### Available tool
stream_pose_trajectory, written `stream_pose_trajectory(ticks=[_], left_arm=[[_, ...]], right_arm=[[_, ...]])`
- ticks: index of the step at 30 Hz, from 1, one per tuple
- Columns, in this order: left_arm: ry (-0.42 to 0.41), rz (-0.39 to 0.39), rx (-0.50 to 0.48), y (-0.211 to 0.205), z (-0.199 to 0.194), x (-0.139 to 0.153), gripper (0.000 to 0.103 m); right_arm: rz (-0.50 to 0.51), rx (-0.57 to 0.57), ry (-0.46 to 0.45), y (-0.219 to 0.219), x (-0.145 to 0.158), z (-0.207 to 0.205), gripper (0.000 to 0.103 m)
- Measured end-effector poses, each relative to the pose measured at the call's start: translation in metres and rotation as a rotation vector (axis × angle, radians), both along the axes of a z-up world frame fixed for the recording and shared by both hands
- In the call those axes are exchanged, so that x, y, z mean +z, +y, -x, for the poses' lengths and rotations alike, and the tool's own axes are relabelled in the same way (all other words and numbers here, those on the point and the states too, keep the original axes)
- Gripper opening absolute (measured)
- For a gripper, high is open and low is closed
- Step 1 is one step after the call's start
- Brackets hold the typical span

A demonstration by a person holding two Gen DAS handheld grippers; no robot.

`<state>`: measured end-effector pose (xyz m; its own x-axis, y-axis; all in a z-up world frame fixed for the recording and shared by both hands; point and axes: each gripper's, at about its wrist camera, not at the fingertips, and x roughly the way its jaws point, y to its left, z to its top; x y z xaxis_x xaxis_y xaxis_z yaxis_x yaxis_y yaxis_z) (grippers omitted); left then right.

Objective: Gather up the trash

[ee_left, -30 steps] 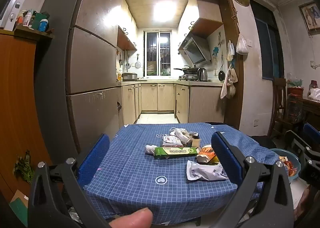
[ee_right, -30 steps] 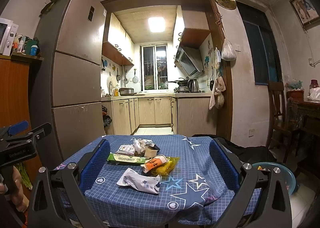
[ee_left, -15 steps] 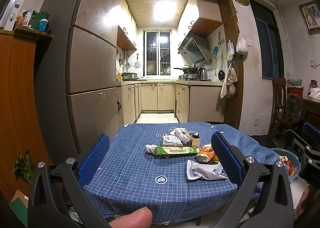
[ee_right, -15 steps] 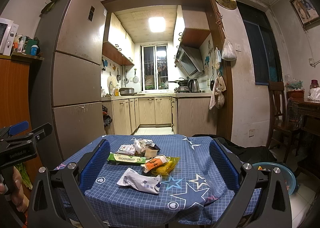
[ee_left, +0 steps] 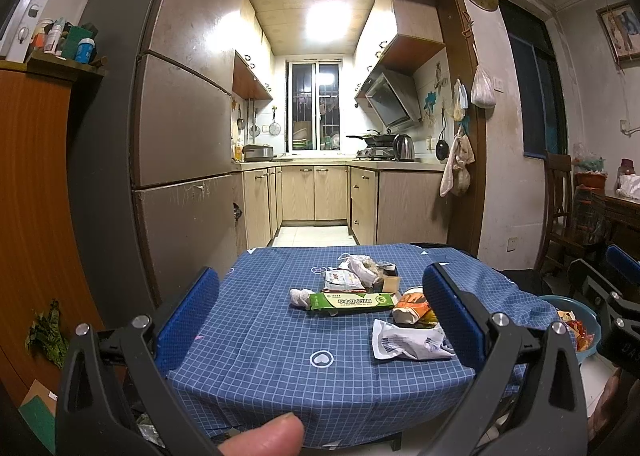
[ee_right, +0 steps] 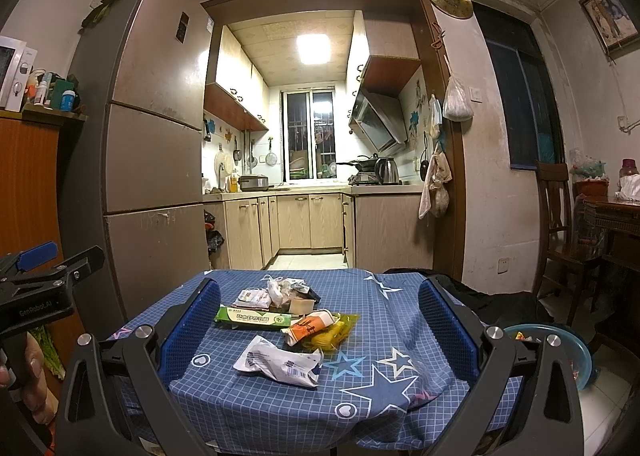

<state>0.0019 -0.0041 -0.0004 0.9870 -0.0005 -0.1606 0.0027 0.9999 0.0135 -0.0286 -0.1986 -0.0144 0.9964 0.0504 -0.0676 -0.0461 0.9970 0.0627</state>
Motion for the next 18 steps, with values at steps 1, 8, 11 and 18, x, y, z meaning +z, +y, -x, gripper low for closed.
stream_pose_trajectory(ticks=[1,8,11,18], left_arm=[[0.001,0.000,-0.001,0.0000,0.0001,0.0000,0.098],[0.000,-0.001,0.000,-0.0015,0.0003,-0.0022,0.098],[0.001,-0.001,-0.001,-0.0008,0.0001,-0.0018,0.098],[0.005,-0.002,-0.001,-0.0033,-0.0008,-0.0064,0.098]], right_arm=[[0.000,0.000,0.000,-0.0004,0.0004,0.0003,0.099],[-0.001,-0.001,0.000,-0.0006,0.0001,0.0001,0.099],[0.000,0.000,-0.001,-0.0004,0.0002,0.0002,0.099],[0.001,0.000,0.001,0.0002,0.0022,0.0023,0.099]])
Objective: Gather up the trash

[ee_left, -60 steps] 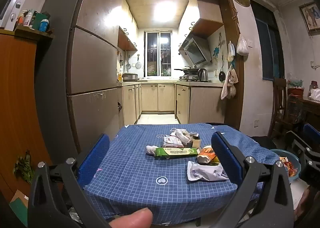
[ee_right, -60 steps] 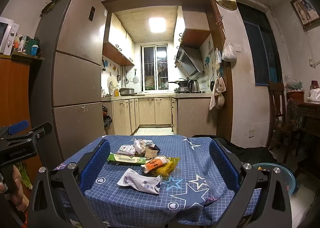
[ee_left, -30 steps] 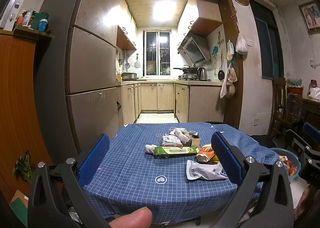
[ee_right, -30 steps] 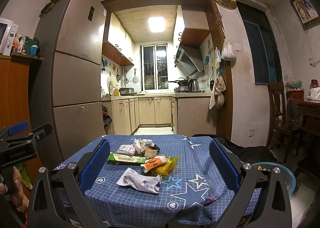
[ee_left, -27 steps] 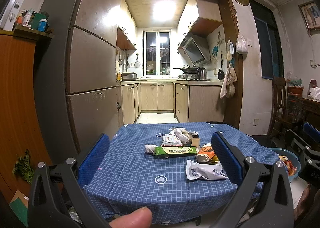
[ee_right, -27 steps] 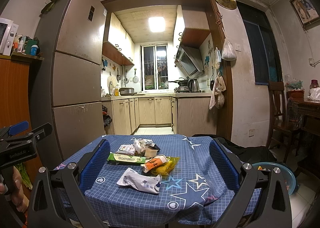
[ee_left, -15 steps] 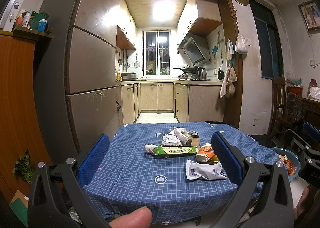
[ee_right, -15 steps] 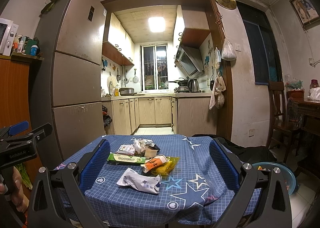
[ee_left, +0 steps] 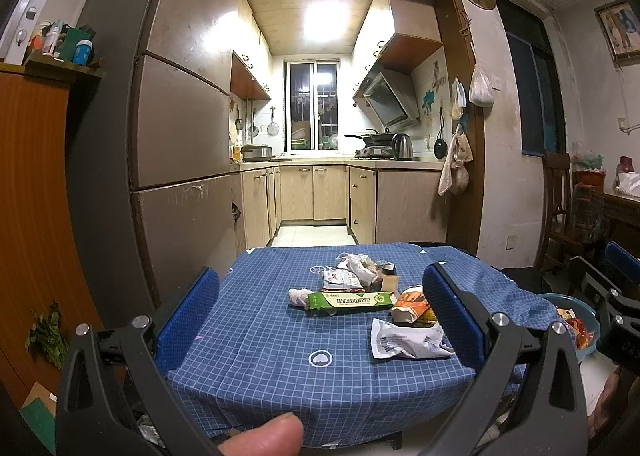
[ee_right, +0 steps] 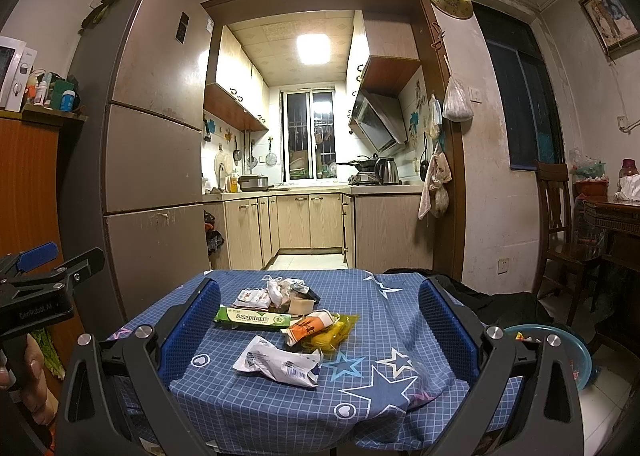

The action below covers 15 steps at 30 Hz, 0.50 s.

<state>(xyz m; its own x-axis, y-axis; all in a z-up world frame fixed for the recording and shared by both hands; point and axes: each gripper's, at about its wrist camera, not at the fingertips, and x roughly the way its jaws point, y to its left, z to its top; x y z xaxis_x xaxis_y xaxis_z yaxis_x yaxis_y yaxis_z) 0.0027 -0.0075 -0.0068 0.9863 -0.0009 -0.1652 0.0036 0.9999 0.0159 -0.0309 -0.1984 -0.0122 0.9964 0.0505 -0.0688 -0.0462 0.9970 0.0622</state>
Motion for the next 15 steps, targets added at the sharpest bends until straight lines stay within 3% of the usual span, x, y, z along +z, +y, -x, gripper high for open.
stream_pose_trajectory(ticks=[15], left_arm=[[0.000,-0.005,-0.005,-0.0002,0.0043,0.0047,0.098]], right_arm=[[0.001,0.000,-0.001,0.0003,-0.0003,-0.0005,0.099]])
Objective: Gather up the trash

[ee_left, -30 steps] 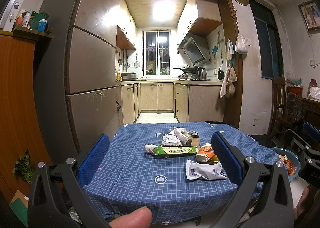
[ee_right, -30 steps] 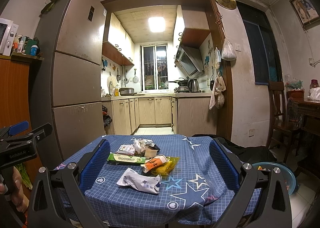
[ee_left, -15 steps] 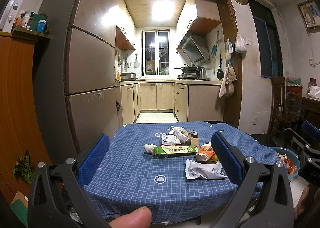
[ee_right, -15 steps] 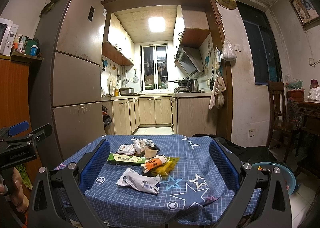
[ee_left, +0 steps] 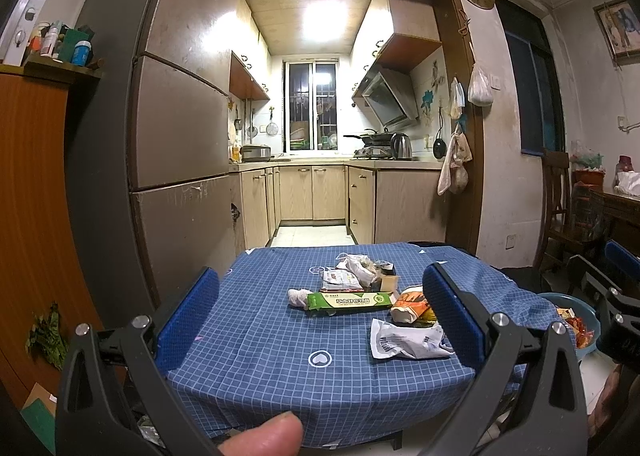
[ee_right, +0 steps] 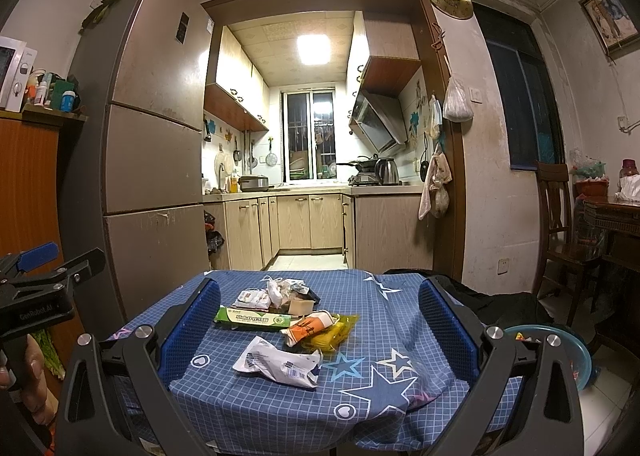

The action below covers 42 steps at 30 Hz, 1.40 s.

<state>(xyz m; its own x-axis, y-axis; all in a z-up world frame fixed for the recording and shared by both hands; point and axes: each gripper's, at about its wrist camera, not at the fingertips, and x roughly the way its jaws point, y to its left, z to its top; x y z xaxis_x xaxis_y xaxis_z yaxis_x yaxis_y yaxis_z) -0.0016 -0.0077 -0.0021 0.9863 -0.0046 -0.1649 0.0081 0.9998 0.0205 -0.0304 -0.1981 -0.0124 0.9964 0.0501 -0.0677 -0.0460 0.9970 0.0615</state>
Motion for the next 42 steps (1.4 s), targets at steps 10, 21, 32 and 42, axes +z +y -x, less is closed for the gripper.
stream_pose_trajectory(ticks=[10,21,32,42], left_arm=[[0.000,-0.002,0.001,-0.001,0.001,0.001,0.098],[0.002,-0.004,0.001,-0.002,0.003,0.002,0.098],[0.051,-0.010,-0.035,0.002,-0.014,-0.005,0.098],[0.333,0.018,-0.174,0.046,-0.141,-0.033,0.098]], right_arm=[[-0.001,0.001,0.003,-0.001,0.002,0.002,0.099],[0.002,0.002,0.001,-0.001,0.002,-0.002,0.099],[0.008,0.033,0.040,-0.005,-0.005,-0.017,0.099],[0.173,0.432,0.479,0.002,-0.088,-0.144,0.098]])
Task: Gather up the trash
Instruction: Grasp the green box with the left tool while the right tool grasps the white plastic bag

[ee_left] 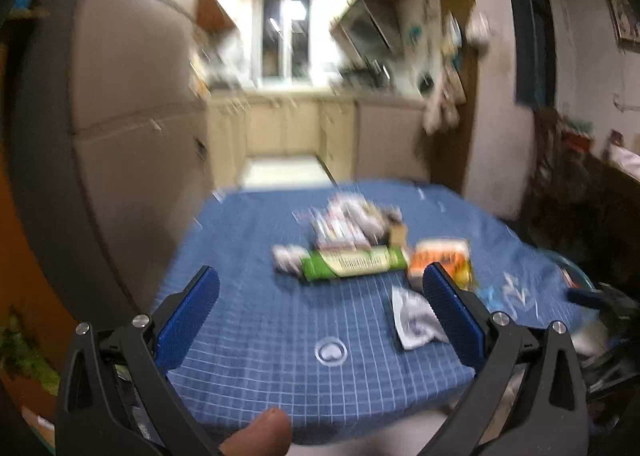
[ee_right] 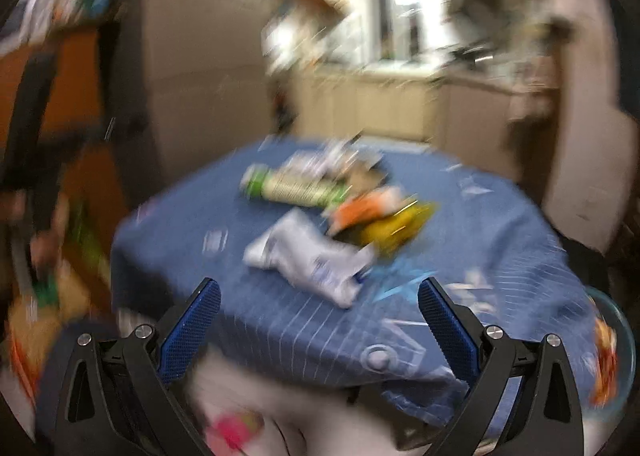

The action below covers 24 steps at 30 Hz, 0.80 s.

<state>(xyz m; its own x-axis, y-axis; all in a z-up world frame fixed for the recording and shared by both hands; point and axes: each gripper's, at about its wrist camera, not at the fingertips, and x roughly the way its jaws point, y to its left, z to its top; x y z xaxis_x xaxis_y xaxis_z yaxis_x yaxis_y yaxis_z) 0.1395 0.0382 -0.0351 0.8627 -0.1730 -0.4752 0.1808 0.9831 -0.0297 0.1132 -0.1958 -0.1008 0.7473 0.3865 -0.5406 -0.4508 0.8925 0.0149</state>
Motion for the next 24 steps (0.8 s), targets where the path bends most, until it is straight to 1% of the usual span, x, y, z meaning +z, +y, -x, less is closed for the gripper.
stream_pose_trajectory(ticks=[2,5,8,11,15,16,17,18,19,20,21,24], left_arm=[[0.093,0.011,-0.089,0.008,-0.028,-0.015,0.098],[0.124,-0.048,-0.124,0.017,-0.054,-0.030,0.098],[0.180,-0.065,-0.179,0.022,-0.081,-0.042,0.098],[0.204,-0.135,-0.252,0.013,-0.108,-0.056,0.098],[0.197,-0.166,-0.355,-0.008,-0.135,-0.061,0.098],[0.195,-0.178,-0.384,-0.015,-0.141,-0.062,0.098],[0.195,-0.193,-0.414,-0.023,-0.147,-0.063,0.098],[0.192,-0.222,-0.454,-0.034,-0.156,-0.064,0.098],[0.192,-0.241,-0.477,-0.042,-0.161,-0.066,0.097],[0.195,-0.248,-0.494,-0.047,-0.165,-0.067,0.094],[0.206,-0.254,-0.525,-0.053,-0.171,-0.069,0.091],[0.231,-0.314,-0.573,-0.070,-0.187,-0.078,0.089]], right_arm=[[0.071,0.113,0.030,0.015,-0.013,-0.023,0.098],[0.131,0.196,0.047,0.029,-0.020,-0.057,0.098],[0.198,0.291,0.108,0.045,-0.030,-0.094,0.098],[0.261,0.352,0.141,0.063,-0.042,-0.119,0.098],[0.237,0.366,0.167,0.068,-0.054,-0.134,0.097],[0.226,0.363,0.169,0.070,-0.056,-0.134,0.095],[0.209,0.358,0.174,0.070,-0.059,-0.136,0.083],[0.206,0.335,0.169,0.069,-0.060,-0.138,0.075],[0.187,0.311,0.160,0.065,-0.058,-0.140,0.061],[0.148,0.305,0.178,0.062,-0.057,-0.142,0.058],[0.124,0.300,0.183,0.059,-0.055,-0.142,0.058],[0.112,0.308,0.199,0.060,-0.058,-0.141,0.058]])
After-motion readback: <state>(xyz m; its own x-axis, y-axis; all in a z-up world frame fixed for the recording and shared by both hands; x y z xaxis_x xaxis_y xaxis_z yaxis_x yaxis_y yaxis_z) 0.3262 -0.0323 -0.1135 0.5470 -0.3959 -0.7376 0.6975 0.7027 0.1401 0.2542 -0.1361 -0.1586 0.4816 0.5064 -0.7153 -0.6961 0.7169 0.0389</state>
